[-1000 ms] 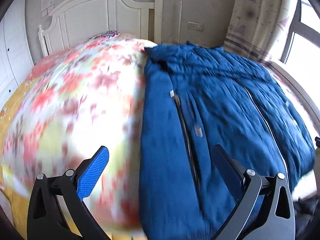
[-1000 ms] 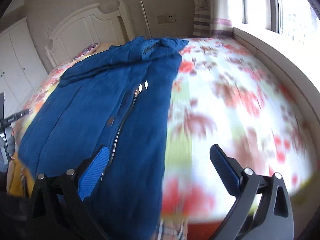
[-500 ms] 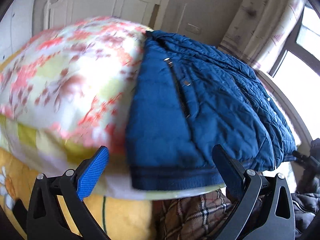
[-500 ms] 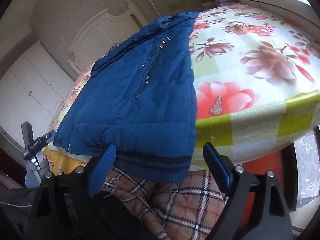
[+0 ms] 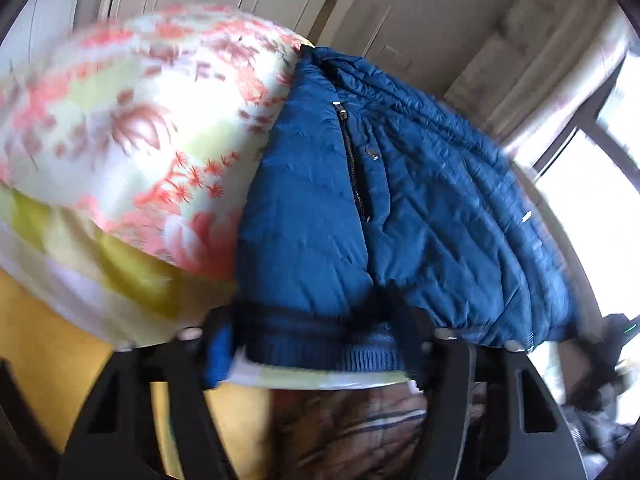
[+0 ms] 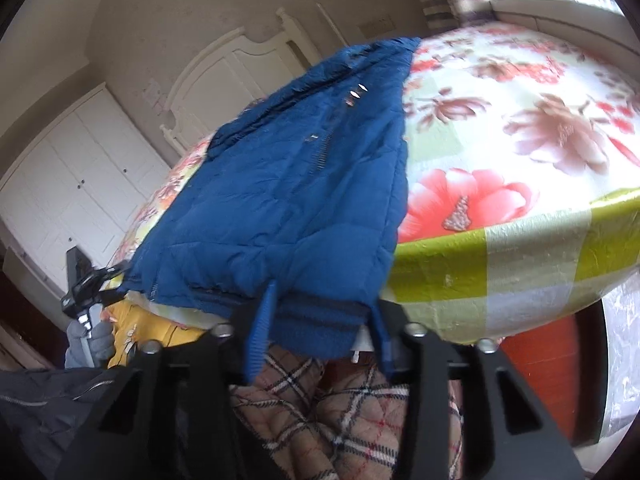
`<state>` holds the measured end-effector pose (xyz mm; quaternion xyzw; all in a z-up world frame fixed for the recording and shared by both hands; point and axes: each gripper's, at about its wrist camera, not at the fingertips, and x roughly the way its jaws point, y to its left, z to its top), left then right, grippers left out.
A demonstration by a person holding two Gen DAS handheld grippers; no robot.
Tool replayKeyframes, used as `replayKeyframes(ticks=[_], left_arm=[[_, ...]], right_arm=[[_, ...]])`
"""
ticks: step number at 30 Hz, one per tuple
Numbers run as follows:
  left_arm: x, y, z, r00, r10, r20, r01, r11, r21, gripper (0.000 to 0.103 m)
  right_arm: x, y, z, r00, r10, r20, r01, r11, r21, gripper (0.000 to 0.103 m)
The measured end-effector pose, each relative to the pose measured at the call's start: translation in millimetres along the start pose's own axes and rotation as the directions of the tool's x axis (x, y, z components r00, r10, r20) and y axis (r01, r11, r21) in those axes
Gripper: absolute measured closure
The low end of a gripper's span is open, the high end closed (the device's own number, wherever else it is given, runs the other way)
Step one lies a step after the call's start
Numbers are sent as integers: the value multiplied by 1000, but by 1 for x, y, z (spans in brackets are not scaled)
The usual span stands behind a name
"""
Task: Fold large clothes
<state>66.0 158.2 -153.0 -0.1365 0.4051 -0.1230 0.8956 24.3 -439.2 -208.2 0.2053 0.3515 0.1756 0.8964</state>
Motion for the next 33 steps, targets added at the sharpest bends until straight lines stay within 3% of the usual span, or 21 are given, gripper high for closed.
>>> replayKeyframes(ticks=[4,7,12,14,18,21,23,25,26,27,28,29,33], left_arm=[[-21,-3,1,999,-15,39,16,1000,-6,60],[-28,-5,11,996,-61,69,61,998,-3,60],[-3,3,22,995,-87,43,89,994,-66,58],[0,4,20,994,-94,49,98,991,-86,58],[-3,-7,18,995,-76,65,78,997,-27,58],[5,-1,20,995,-79,55,82,995,-58,58],[7,0,21,992,-100,73,104,993,-60,52],[8,-5,21,994,-81,69,84,996,-43,52],[8,-9,21,995,-71,67,73,997,-26,61],[5,-12,19,994,-75,81,76,997,-12,77],[1,-14,18,992,-92,92,93,996,-4,85],[-7,-15,17,987,-115,116,116,993,-6,88],[-44,-25,7,970,-190,152,191,982,6,89]], right_arm=[[-11,7,2,998,53,34,-52,998,-37,69],[-6,1,4,995,90,49,-90,996,1,67],[9,-7,6,993,112,44,-114,993,37,61],[10,-5,4,993,110,43,-111,993,30,61],[-2,15,7,990,127,63,-123,990,-64,68],[0,22,15,992,103,72,-97,992,-87,65],[10,20,19,995,76,63,-72,995,-66,60],[21,17,20,995,75,59,-73,996,-41,60],[20,15,19,994,84,72,-82,996,-36,59],[19,14,17,992,96,77,-95,995,-24,60],[19,14,18,993,86,81,-85,996,-17,71],[18,15,17,994,65,82,-63,998,-29,82],[0,25,13,991,48,124,-40,997,-68,88]])
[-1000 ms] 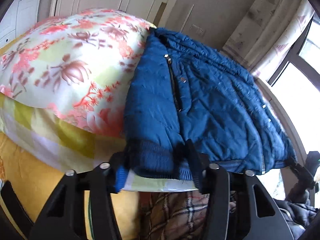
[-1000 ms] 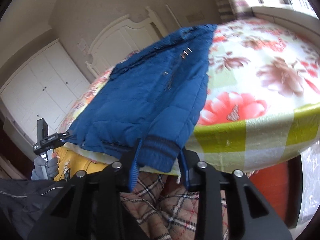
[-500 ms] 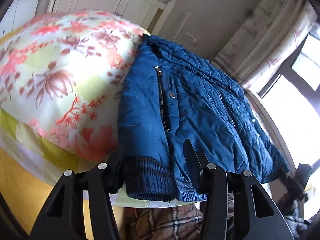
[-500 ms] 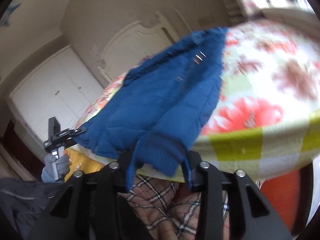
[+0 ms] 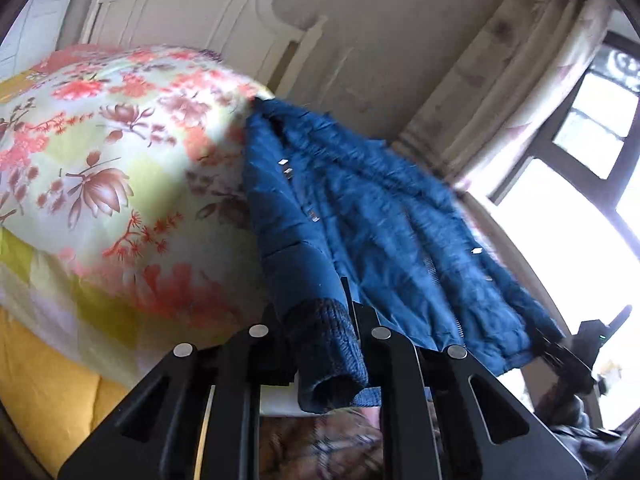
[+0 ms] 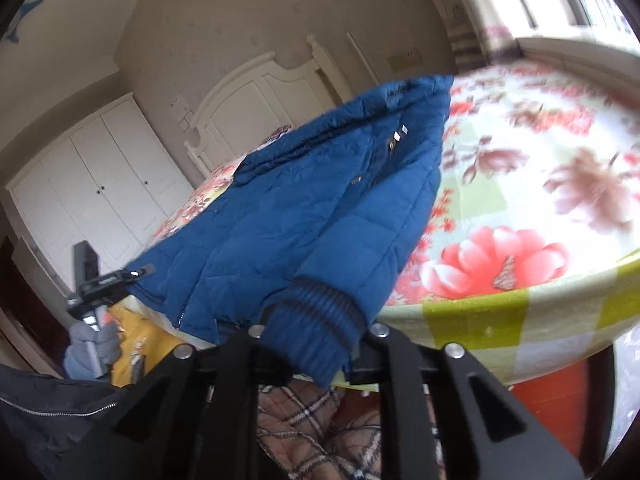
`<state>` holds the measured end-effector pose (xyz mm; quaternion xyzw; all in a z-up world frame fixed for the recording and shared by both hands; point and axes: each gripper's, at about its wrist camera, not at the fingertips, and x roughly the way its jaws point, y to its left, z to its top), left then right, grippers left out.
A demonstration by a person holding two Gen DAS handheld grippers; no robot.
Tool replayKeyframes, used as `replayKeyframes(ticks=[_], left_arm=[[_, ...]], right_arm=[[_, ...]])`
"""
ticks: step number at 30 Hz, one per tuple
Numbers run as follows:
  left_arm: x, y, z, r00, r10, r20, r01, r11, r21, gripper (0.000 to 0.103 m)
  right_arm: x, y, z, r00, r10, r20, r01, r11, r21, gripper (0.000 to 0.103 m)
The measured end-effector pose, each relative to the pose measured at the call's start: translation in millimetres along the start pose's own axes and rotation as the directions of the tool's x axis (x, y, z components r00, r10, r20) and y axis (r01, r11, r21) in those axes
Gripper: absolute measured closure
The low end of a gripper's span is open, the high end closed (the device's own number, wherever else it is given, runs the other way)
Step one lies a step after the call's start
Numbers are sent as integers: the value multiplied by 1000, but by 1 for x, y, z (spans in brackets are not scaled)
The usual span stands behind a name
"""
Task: Fold large clothes
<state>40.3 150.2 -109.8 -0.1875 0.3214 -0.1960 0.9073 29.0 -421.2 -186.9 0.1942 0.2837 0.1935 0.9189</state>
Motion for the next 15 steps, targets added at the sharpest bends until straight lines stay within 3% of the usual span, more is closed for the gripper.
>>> replayKeyframes(ticks=[4,9,12,15], left_arm=[[-46,-17,-22,993,-117,-24,117,993,10,89],[-86,-26,-29,961,-277,27,277,961,-7,89],[-85,-30,3,938,-335,91,339,940,-29,88],[-58,-32,59,935,-336,116,345,936,-65,88]], right_arm=[[-49,-2,-2,997,20,68,-24,999,47,89],[-119,18,-21,993,91,77,-90,996,-20,89],[-143,32,-18,987,111,114,-106,993,-53,89],[-144,38,14,973,152,172,-148,988,-40,89]])
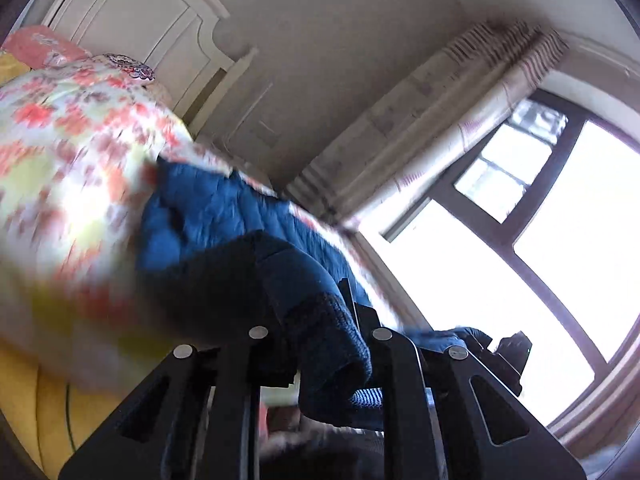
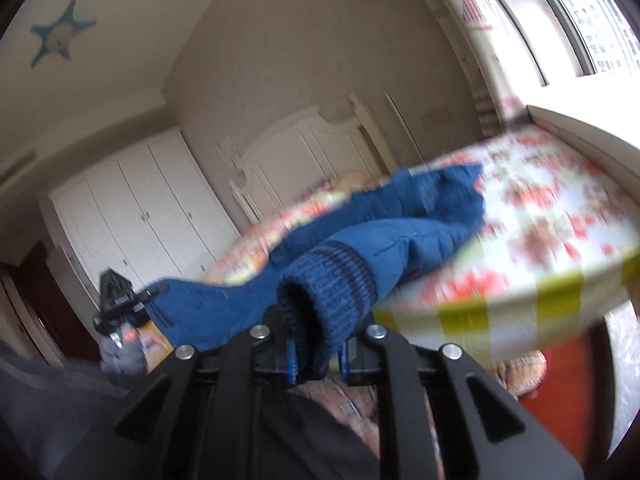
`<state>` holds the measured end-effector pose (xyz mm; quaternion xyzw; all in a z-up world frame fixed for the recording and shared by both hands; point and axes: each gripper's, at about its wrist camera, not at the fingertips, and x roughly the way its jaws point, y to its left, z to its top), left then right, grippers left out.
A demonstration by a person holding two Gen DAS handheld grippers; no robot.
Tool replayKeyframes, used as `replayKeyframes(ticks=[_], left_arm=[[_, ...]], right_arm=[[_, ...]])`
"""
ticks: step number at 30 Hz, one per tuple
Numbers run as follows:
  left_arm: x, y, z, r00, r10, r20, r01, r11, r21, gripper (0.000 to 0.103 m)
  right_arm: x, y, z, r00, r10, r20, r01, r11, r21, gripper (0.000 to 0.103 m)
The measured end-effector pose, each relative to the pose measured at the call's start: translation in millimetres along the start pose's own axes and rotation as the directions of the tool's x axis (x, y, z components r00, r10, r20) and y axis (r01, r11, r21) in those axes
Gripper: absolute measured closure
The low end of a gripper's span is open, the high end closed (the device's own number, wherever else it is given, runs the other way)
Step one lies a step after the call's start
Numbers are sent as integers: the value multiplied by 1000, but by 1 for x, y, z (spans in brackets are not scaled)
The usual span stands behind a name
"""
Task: Fold large clothes
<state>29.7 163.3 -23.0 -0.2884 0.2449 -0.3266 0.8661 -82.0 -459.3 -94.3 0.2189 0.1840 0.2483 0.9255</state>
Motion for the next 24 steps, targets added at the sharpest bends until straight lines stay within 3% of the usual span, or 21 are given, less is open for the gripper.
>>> replayKeyframes(ticks=[4,6,10,12,14,15,17,20,22,24], left_arm=[[81,27,75,999,43,-24,-46,990,-135,88],[132,50,110,992,121,-34,-126,968,-218,87],[214,93,145,954,278,-113,-299,914,-275,83],[247,123,147,927,323,-189,-368,879,-303,80],[273,155,146,901,336,-273,-415,850,-324,78],[279,166,145,903,315,-291,-405,848,-341,78],[280,180,147,927,237,-292,-337,867,-367,76],[271,182,156,945,151,-289,-251,902,-351,75],[254,172,163,959,109,-261,-189,933,-305,75],[241,156,173,967,88,-241,-144,963,-226,68]], right_arm=[[59,-8,78,1000,-3,4,2,999,54,88],[102,-26,116,1000,-17,-14,18,993,116,88],[204,-84,177,988,-140,-67,151,965,215,84],[244,-109,184,980,-168,-111,192,944,267,72],[283,-147,180,960,-214,-182,263,911,317,39],[293,-160,176,953,-226,-201,284,896,342,34],[312,-190,165,953,-206,-220,282,866,413,32],[310,-214,154,979,-122,-165,188,854,484,32],[307,-217,154,979,-114,-168,180,866,466,32],[302,-210,161,975,-123,-187,189,899,394,32]])
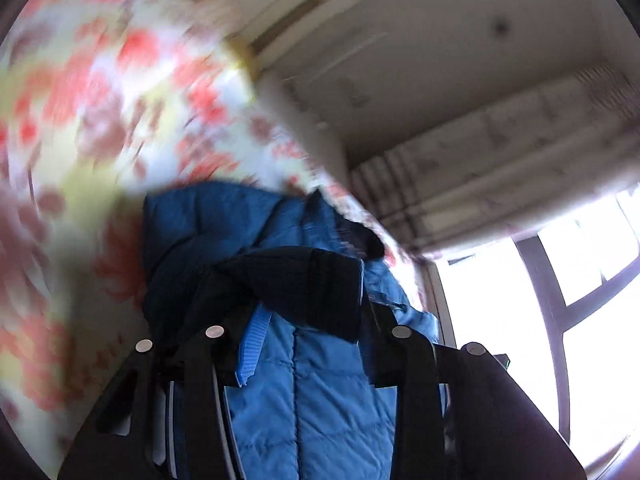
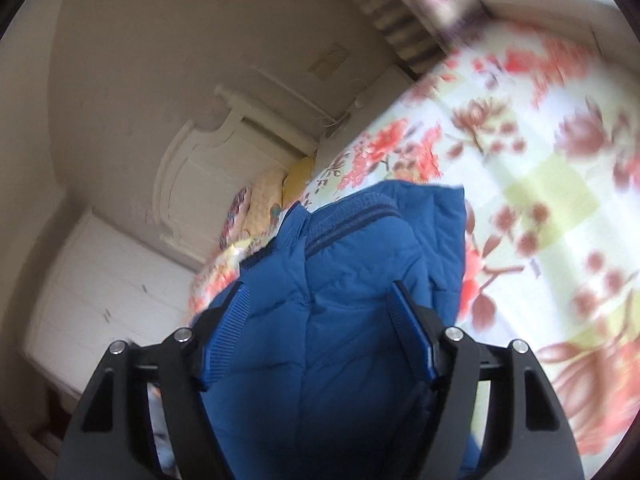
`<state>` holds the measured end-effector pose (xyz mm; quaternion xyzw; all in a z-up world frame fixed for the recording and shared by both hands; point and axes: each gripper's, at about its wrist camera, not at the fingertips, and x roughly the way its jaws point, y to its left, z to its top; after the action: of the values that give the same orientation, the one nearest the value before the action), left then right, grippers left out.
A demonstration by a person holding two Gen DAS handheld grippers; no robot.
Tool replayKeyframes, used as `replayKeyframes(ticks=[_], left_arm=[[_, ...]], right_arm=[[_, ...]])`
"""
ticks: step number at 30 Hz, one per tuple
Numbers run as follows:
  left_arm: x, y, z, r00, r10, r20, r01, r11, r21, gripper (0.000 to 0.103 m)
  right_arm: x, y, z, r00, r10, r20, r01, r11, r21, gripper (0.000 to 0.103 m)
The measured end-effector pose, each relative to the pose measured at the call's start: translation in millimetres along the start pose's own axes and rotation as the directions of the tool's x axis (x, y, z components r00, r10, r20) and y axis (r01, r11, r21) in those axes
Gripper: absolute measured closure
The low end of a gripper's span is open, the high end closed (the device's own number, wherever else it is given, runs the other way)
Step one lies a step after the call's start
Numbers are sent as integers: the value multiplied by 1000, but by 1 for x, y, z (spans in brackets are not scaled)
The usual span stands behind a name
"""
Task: Fold large clothes
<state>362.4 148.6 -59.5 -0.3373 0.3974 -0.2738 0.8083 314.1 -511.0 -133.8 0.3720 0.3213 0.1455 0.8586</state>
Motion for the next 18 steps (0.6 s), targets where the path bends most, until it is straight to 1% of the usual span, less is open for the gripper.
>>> replayKeyframes(ticks=[1,2,3,4,5,6,7,8,9,10,11,12,13,15,16,18], left_arm=[[-6,-7,2,1000,7,12,-7,999,41,42],[-15,-16,3,998,40,56,-45,995,90,4],[-24,-21,3,989,84,122,-99,988,122,6],[-32,-26,5,973,122,195,-155,975,161,4],[-33,-24,6,971,127,201,-161,973,165,4],[-34,-21,9,976,129,178,-156,976,149,4],[-30,-15,13,979,140,149,-159,979,126,4],[-20,-9,17,983,153,102,-164,980,116,4],[-9,-6,17,983,176,50,-181,975,130,4],[-1,-4,17,978,207,26,-209,967,145,4],[10,-2,14,968,253,7,-250,953,171,4],[19,-1,11,960,281,-17,-272,942,197,4],[28,0,8,955,294,-48,-277,934,224,4],[42,1,6,947,314,-74,-286,922,261,4],[46,1,4,943,322,-82,-289,917,276,4],[57,-3,2,933,350,-86,-306,895,324,4]], right_arm=[[-4,7,3,1000,-23,-6,23,997,-69,32],[-9,13,7,999,-52,-7,51,990,-130,32],[-12,21,11,995,-97,-5,94,975,-203,32],[-14,26,14,991,-131,-3,127,960,-251,31],[-12,28,18,986,-168,0,161,943,-290,28],[-9,27,23,980,-201,-4,190,931,-312,28],[-5,25,25,978,-207,-16,192,932,-309,28],[1,23,28,978,-206,-28,188,935,-300,28],[7,20,30,978,-205,-38,185,937,-296,28],[15,19,30,977,-208,-52,183,935,-303,28],[22,18,30,975,-211,-69,180,933,-312,28],[32,18,30,973,-214,-87,176,931,-321,28],[40,19,30,970,-221,-103,175,925,-337,27],[49,22,28,962,-247,-116,189,909,-370,26],[52,22,28,960,-254,-118,193,905,-380,26],[55,22,29,961,-250,-122,187,905,-381,26]])
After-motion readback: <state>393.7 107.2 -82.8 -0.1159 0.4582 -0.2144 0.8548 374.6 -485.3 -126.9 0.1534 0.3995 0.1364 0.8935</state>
